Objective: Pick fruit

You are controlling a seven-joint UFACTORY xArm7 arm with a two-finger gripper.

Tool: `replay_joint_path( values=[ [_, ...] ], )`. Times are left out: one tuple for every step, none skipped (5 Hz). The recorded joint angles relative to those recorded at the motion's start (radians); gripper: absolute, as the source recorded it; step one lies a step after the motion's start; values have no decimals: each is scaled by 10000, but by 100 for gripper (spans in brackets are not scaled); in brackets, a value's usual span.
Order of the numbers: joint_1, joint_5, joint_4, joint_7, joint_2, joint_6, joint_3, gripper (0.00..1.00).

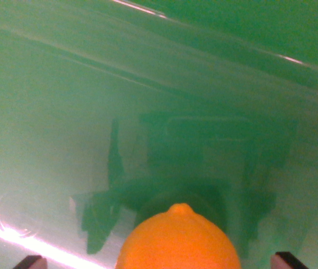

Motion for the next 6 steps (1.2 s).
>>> replay_joint_path(
  values=[
    [0,0,0,0,0,0,0,100],
    [0,0,0,0,0,0,0,100],
    [0,0,13,0,-5,19,0,100],
    [0,0,13,0,-5,19,0,100],
    [0,1,67,0,-26,93,0,100],
    [0,1,67,0,-26,93,0,100]
  ],
)
